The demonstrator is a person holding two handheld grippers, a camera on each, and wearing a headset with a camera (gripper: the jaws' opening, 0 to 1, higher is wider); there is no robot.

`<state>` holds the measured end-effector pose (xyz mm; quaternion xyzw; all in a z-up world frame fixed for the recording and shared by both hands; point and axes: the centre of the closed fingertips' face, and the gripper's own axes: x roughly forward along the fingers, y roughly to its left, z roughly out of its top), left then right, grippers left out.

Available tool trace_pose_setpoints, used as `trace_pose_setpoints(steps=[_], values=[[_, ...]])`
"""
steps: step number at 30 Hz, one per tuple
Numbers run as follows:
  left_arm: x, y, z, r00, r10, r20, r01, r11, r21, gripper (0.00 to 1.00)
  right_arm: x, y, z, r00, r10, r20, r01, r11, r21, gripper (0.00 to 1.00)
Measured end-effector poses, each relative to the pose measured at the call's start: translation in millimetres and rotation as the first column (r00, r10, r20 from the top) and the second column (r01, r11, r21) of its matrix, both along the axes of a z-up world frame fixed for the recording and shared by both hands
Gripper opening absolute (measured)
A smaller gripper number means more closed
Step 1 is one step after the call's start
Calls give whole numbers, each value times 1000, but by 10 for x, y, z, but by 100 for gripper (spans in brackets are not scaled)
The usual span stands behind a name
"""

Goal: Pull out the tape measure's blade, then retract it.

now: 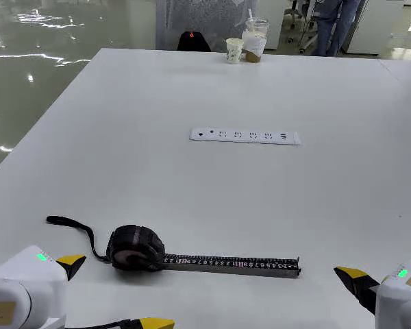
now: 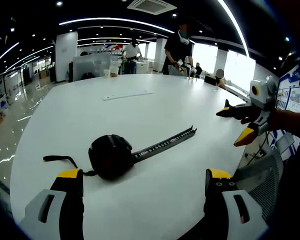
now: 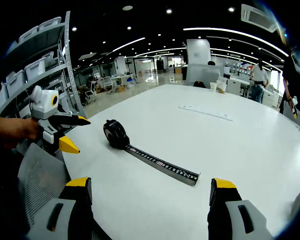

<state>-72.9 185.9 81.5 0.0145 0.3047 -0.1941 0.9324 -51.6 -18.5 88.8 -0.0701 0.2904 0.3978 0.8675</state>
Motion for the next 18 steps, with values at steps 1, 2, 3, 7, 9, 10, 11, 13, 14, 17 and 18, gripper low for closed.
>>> trace_pose_setpoints(steps=[1, 2, 3, 7, 9, 10, 11, 13, 14, 17, 18], values=[[0, -5, 2, 1000, 1, 1, -1, 1000, 1, 99, 0, 3, -3, 1000, 0, -3, 0, 1000, 1, 98], [-1, -10, 5, 1000, 0, 2, 0, 1000, 1, 99, -8, 12, -4, 1000, 3, -9, -3, 1000, 5, 98], [-1, -10, 6, 1000, 3, 3, -3, 1000, 2, 99, -14, 22, -4, 1000, 3, -11, -3, 1000, 8, 99], [-3, -4, 13, 1000, 10, 2, -10, 1000, 5, 99, -27, 26, -5, 1000, 4, -11, -4, 1000, 3, 99], [-2, 4, 20, 1000, 17, 4, -17, 1000, 4, 99, -25, 25, 1, 1000, -1, -13, 1, 1000, 7, 99], [-2, 5, 23, 1000, 20, 5, -20, 1000, 4, 99, -25, 22, 1, 1000, -2, -16, 3, 1000, 8, 99], [-4, 5, 25, 1000, 22, 4, -22, 1000, 3, 99, -26, 21, 0, 1000, -3, -17, 3, 1000, 8, 98], [-7, -6, 27, 1000, 21, 3, -21, 1000, 1, 99, -28, 18, -9, 1000, -5, -22, 5, 1000, 7, 98], [-7, -7, 26, 1000, 22, 3, -22, 1000, 3, 99, -30, 19, -10, 1000, -4, -22, 4, 1000, 7, 98], [-2, 0, 23, 1000, 28, 3, -28, 1000, 4, 99, -36, 20, -17, 1000, -3, -24, 3, 1000, 6, 98], [0, 2, 23, 1000, 31, 3, -31, 1000, 5, 99, -36, 20, -18, 1000, -3, -24, 3, 1000, 6, 98]])
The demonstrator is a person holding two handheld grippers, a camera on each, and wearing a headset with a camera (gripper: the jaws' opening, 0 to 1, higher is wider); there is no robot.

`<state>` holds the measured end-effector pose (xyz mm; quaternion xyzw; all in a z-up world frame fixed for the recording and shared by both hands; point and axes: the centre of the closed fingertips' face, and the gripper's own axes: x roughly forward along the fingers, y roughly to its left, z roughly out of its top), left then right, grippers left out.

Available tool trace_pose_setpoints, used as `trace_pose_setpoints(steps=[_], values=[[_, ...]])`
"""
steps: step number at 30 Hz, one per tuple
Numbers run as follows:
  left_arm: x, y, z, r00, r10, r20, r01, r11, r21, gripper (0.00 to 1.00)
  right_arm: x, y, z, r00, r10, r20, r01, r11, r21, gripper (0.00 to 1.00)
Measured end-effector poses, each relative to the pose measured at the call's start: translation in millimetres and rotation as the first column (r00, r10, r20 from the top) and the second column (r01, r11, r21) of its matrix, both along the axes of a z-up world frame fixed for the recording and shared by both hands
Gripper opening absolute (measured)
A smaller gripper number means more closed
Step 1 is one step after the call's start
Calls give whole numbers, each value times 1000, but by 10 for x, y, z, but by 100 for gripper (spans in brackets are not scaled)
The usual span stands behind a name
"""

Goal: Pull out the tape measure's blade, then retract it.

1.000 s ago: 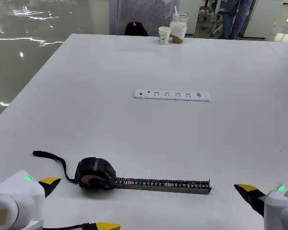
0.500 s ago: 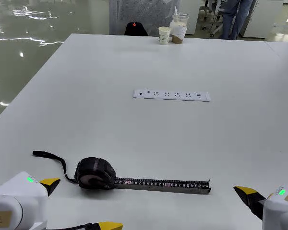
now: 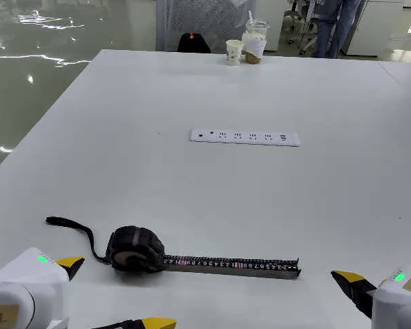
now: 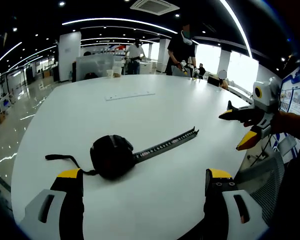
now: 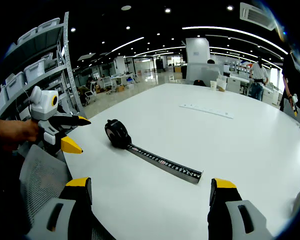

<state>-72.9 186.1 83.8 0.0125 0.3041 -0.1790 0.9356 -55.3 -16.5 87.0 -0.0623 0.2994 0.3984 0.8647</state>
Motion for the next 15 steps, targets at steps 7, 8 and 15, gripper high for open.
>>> trace_pose_setpoints(steps=[7, 8, 15], values=[[7, 17, 4, 1000, 17, 2, -17, 1000, -1, 99, -4, 1, -12, 1000, 4, -4, -4, 1000, -2, 98], [7, 19, 2, 1000, 19, 2, -19, 1000, 0, 99, -4, 2, -13, 1000, 5, -4, -5, 1000, -1, 98], [28, 14, -5, 1000, 27, 5, -27, 1000, 2, 99, 7, -8, -17, 1000, 9, 1, -9, 1000, -2, 98]])
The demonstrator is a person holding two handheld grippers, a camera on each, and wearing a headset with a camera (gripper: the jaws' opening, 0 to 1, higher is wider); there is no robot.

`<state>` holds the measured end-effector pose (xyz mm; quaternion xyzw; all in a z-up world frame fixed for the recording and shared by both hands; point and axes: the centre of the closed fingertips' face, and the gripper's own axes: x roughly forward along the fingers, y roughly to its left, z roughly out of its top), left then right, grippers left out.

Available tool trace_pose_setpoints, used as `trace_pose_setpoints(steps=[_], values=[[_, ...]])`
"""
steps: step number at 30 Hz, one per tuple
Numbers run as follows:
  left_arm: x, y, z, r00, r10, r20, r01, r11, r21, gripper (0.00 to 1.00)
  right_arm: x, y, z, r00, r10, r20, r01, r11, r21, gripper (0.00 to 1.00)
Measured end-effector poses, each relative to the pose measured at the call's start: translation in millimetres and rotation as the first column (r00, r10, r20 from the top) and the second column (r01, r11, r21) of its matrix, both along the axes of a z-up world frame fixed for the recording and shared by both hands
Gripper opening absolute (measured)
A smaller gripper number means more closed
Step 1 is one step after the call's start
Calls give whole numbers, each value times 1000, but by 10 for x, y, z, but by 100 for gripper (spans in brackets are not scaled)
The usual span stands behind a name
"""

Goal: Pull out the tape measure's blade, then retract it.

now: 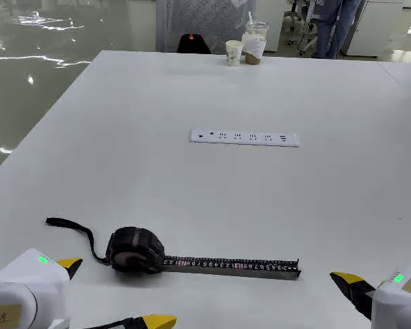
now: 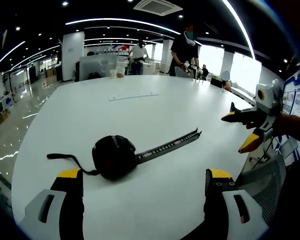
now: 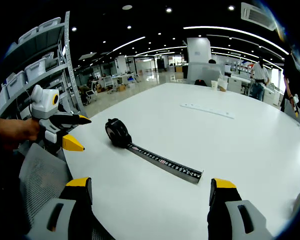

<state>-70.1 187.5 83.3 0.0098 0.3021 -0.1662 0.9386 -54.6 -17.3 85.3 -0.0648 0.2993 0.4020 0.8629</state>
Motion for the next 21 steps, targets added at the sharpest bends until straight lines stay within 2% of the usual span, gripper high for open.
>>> trace_pose_setpoints(steps=[9, 21], values=[[45, 1, -6, 1000, 8, 8, -8, 1000, 4, 99, 51, -28, -17, 1000, 11, 3, -11, 1000, -3, 96], [123, 26, -47, 999, 36, 5, -36, 999, 4, 99, 125, -89, -87, 999, 51, -9, -51, 998, -32, 92]])
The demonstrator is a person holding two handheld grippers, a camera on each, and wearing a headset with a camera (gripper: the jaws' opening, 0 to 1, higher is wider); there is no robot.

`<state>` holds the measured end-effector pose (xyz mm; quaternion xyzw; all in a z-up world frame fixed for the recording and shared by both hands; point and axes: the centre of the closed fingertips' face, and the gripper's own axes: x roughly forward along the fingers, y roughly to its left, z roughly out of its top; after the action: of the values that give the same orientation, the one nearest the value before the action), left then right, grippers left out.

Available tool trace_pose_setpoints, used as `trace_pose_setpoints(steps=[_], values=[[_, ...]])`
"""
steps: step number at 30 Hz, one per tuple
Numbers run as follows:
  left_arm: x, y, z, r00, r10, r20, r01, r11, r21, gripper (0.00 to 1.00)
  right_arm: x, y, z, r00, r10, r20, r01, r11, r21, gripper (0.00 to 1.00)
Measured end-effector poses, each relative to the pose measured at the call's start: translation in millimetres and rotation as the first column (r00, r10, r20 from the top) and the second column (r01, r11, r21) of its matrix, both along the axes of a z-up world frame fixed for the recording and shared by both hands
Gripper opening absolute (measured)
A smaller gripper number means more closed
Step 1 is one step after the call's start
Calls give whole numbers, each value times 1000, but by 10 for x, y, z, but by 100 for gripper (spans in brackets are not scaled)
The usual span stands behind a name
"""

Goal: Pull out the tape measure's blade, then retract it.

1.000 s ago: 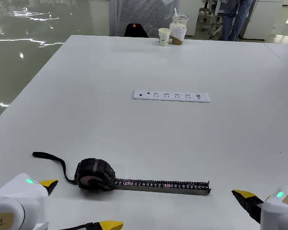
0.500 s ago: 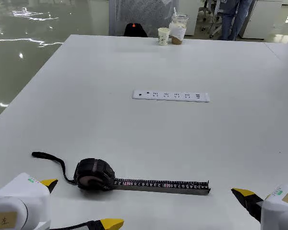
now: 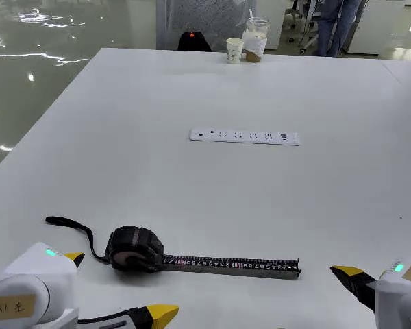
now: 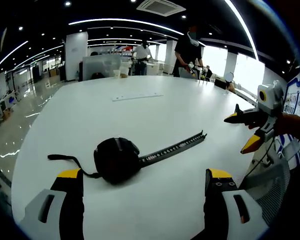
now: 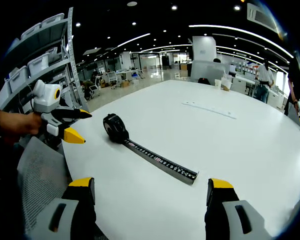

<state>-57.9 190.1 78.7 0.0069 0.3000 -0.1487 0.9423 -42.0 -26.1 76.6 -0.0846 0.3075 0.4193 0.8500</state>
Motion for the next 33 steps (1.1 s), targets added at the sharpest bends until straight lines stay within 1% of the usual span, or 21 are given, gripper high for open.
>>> trace_pose_setpoints(steps=[7, 9, 12, 19, 24, 29, 33], values=[[49, 15, -28, 1000, 17, -1, -17, 1000, 1, 99, 45, -33, -77, 999, 36, -11, -36, 999, -23, 91], [66, 19, -39, 1000, 23, -3, -23, 1000, -5, 99, 78, -48, -99, 999, 42, -6, -43, 998, -35, 89], [96, 20, -54, 1000, 30, -1, -30, 999, -16, 99, 117, -65, -122, 999, 46, -9, -46, 998, -34, 87], [175, 43, -103, 999, 44, -2, -44, 999, -9, 98, 171, -95, -190, 998, 69, -12, -70, 996, -53, 83], [239, 43, -149, 998, 56, -11, -56, 998, -17, 97, 216, -130, -239, 996, 88, -19, -89, 994, -68, 80], [275, 22, -194, 998, 62, -22, -63, 998, -25, 96, 249, -160, -287, 992, 122, -19, -123, 988, -91, 76], [302, 23, -217, 997, 79, -26, -80, 996, -32, 94, 289, -180, -317, 990, 141, -19, -143, 985, -99, 73]])
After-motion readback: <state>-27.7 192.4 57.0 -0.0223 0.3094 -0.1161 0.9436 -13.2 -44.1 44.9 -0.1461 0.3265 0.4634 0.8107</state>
